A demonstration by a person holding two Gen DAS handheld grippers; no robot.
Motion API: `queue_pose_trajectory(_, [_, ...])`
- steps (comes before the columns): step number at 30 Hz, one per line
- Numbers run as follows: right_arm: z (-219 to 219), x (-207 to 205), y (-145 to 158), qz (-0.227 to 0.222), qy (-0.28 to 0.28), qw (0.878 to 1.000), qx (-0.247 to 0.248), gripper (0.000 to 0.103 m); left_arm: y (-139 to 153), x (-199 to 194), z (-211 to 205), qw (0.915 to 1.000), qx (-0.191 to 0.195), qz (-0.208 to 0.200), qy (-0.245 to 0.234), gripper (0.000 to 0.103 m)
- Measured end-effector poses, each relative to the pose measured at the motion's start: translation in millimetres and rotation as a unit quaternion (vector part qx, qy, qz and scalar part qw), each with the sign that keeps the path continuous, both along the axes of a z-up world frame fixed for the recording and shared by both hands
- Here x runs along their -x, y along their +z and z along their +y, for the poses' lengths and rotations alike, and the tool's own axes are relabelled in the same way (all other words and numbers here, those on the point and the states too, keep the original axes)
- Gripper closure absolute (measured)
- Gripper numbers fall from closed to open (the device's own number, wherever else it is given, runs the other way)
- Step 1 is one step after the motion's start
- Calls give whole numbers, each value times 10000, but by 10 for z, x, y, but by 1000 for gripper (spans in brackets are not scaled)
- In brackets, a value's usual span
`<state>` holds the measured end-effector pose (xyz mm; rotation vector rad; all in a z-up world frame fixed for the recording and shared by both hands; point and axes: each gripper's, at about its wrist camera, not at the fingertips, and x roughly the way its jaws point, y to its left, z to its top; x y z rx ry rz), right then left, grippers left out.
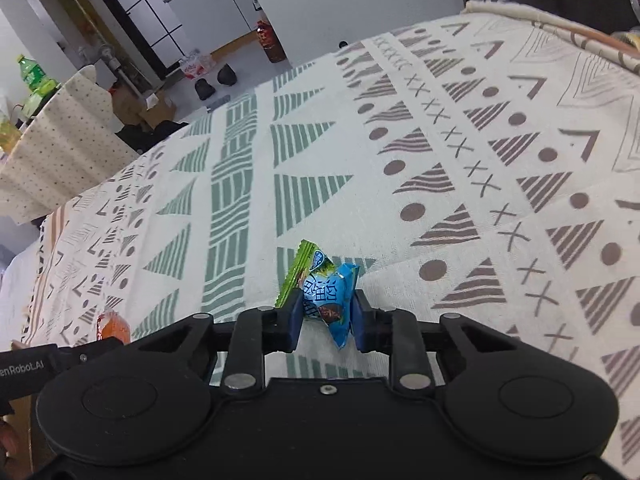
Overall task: Organize snacks
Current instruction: 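Grasp the orange candy with the left tool while the right tool grasps the blue-green candy, then carry the orange and blue-green candies into the box and open both tools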
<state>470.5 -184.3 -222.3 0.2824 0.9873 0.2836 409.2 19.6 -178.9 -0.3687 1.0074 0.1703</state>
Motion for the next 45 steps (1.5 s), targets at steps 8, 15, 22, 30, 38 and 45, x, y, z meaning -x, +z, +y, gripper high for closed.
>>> queue_pose_trajectory(8, [15,237,268,-147,3,9997,-174,79,211,232,72,9998,29,-85,164,86])
queue_pose_trajectory(15, [25,542,499,-103,-255,9981,-559,79,449,497,171,9989,208,-208,355,86])
queue_pose_trajectory(22, [257,807,586,45,49,9982,-595,79,597,764,263,9986,56,-358,389,86])
queue_pose_trajectory(30, [346,1082,685,-20,168,9979,-631,79,796,1083,469,9972,3,-524,539,86])
queue_pose_trajectory(38, [380,1301,974,-312,278,9962,-765,79,991,1375,687,9959,-63,-610,664,86])
queue_pose_trajectory(45, [557,1458,1171,-437,472,9952,-734,79,1111,1626,917,9948,34,-625,802,86])
